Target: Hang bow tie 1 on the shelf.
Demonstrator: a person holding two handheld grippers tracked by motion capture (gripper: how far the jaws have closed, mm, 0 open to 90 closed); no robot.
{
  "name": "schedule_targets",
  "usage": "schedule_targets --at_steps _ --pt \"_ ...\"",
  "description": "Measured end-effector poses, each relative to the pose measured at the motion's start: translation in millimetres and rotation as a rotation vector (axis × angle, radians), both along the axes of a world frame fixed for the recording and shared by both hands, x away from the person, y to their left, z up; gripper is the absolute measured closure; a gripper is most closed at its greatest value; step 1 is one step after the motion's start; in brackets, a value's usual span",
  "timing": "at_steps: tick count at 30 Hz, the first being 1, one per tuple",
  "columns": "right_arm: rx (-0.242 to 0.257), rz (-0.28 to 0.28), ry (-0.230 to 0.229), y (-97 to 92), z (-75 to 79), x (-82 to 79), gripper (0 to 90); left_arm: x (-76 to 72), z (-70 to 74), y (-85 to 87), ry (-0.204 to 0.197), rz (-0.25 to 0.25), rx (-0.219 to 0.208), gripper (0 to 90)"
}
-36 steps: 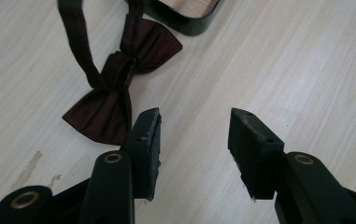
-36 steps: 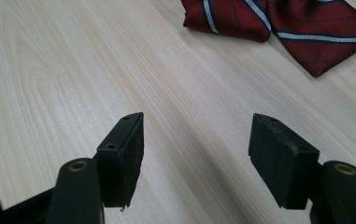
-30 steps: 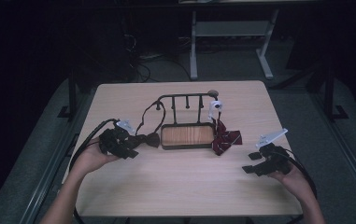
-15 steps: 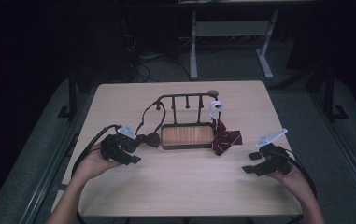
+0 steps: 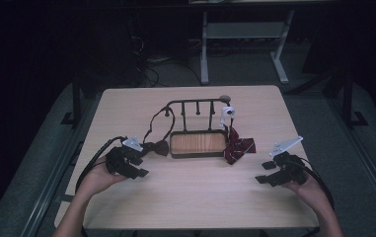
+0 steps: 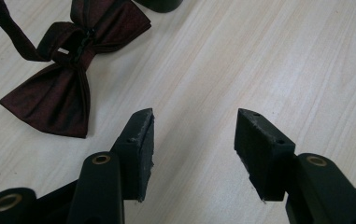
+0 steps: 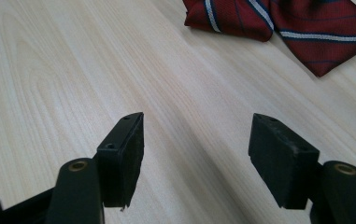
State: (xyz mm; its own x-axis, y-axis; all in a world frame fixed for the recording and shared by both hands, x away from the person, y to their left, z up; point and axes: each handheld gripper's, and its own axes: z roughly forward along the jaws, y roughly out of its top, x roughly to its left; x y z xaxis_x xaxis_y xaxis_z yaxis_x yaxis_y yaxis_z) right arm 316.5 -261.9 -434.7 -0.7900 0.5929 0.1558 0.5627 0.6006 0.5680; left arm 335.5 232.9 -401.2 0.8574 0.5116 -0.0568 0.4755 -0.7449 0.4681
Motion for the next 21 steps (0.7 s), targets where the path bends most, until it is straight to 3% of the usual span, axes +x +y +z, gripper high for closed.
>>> schedule_targets --at_steps 12,21 --pt "0.002 0.001 0.002 0.4 -0.3 0.0 35.5 -7.6 -5.4 -1.0 -0.015 0.008 -0.023 46.3" --pt "0.000 0.000 0.002 1.5 -0.2 -0.5 35.4 -15.2 -13.3 -2.1 -0.009 0.007 -0.016 44.4"
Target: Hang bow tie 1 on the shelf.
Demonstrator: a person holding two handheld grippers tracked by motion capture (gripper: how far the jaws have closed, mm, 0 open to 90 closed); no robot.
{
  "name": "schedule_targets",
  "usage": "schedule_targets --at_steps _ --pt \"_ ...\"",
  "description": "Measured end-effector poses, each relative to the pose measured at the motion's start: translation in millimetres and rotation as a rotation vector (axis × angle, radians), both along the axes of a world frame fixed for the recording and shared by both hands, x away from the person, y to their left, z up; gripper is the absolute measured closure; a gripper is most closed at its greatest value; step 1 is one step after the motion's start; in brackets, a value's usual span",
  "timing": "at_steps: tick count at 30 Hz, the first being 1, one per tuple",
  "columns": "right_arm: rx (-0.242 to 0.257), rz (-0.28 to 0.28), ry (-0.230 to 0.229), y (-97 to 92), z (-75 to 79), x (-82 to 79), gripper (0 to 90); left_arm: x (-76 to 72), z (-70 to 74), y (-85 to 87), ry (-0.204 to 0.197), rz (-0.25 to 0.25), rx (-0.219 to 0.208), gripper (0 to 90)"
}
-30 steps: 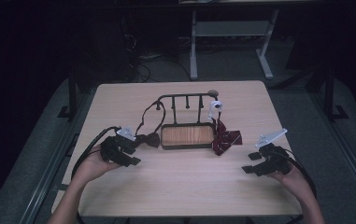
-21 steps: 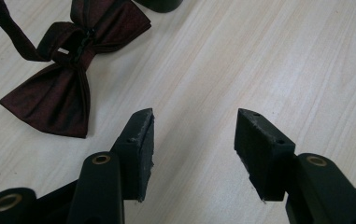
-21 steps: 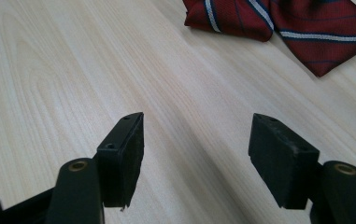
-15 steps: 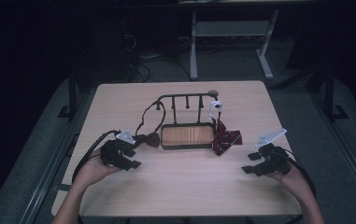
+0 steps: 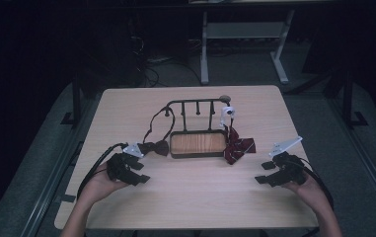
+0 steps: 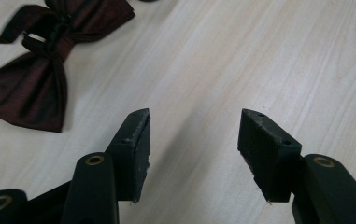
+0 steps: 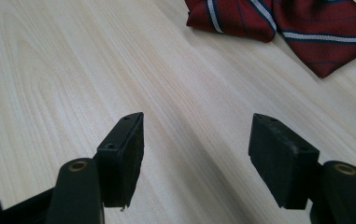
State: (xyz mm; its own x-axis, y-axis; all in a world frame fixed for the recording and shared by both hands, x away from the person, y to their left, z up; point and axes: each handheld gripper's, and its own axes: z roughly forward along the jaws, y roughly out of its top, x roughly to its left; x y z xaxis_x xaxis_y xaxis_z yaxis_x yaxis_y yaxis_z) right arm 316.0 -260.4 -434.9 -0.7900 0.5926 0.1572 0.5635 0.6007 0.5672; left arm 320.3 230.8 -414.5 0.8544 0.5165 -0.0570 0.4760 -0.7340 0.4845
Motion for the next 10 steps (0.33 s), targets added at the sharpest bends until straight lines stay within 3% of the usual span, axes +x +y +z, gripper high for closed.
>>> schedule_targets --at_steps 3,10 --pt "0.001 0.002 -0.003 -0.5 0.5 -0.4 35.4 -3.6 -3.4 -0.4 0.007 -0.009 0.018 43.6" --pt "-0.002 0.009 -0.004 0.8 1.0 -0.2 35.5 -9.6 -8.9 -3.2 0.016 0.005 0.006 39.1"
